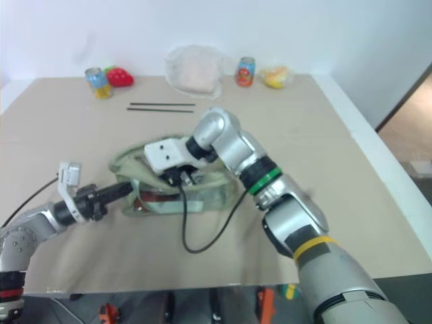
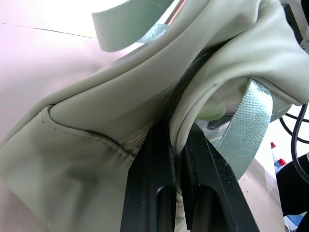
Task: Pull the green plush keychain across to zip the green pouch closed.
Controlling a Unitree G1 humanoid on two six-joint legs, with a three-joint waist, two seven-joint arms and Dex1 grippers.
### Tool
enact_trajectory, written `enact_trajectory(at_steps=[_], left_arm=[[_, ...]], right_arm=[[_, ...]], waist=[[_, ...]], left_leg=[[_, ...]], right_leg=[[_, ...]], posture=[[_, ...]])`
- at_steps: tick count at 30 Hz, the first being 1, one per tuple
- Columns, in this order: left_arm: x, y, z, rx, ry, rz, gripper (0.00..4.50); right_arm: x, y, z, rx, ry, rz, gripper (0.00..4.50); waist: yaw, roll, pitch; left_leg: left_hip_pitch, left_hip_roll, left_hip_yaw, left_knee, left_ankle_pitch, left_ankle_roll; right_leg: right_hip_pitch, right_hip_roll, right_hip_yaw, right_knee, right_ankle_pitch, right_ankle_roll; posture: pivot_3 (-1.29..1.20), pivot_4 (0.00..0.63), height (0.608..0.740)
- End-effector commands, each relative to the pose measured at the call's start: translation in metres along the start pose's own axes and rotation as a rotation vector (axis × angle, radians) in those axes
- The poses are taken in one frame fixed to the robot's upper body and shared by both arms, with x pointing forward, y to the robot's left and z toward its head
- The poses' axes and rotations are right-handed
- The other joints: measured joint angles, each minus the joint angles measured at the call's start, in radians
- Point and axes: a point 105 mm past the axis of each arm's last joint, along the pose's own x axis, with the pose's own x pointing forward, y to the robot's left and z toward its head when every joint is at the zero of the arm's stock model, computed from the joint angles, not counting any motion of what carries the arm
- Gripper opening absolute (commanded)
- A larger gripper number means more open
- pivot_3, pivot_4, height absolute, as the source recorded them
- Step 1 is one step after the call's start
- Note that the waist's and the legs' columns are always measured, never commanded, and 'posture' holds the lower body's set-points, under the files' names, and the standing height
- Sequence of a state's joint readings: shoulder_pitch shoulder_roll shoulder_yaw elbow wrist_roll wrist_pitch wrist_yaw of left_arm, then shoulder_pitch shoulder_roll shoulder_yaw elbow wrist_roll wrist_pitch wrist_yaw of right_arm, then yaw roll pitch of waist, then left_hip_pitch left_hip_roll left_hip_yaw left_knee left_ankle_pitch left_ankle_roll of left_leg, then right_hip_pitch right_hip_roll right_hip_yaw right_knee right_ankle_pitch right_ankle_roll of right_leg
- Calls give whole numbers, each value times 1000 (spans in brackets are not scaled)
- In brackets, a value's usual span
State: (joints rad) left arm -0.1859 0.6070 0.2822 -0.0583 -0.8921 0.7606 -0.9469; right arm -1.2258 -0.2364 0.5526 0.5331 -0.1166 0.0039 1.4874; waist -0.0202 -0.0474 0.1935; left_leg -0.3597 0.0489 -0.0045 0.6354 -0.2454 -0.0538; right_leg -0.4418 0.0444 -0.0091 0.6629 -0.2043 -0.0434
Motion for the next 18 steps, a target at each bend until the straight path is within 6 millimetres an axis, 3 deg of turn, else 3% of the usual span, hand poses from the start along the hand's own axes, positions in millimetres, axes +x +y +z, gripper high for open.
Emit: enact_trajectory(at_steps=[1,4,10,13,18], left_arm=[[1,6,-8,-15,30,38,0],[1,6,-8,-16,31,38,0],[2,5,-8,-18,32,31,0],[2,5,-8,-19,32,27,0],[4,5,-8,-20,32,23,0]], right_arm=[[-4,-2,7,-45,-3,-7,23],[-15,-9,12,-37,-17,-28,23],[-58,-35,43,4,-137,-143,23],[-77,-38,55,-2,-174,-167,23],[-90,-30,68,12,-239,-159,23]], waist=[[0,0,0],[0,0,0],[0,1,1],[1,0,0],[1,0,0]], left_leg=[[0,0,0,0,0,0],[0,0,0,0,0,0],[-1,0,0,0,0,0],[-1,0,-1,0,0,0],[-2,-1,0,0,0,0]], right_leg=[[0,0,0,0,0,0],[0,0,0,0,0,0],[-1,0,0,0,0,0],[-1,0,-1,0,0,-1],[-1,-1,0,0,0,-1]], posture=[[0,150,740],[0,150,740],[0,150,740],[0,150,740],[0,150,740]])
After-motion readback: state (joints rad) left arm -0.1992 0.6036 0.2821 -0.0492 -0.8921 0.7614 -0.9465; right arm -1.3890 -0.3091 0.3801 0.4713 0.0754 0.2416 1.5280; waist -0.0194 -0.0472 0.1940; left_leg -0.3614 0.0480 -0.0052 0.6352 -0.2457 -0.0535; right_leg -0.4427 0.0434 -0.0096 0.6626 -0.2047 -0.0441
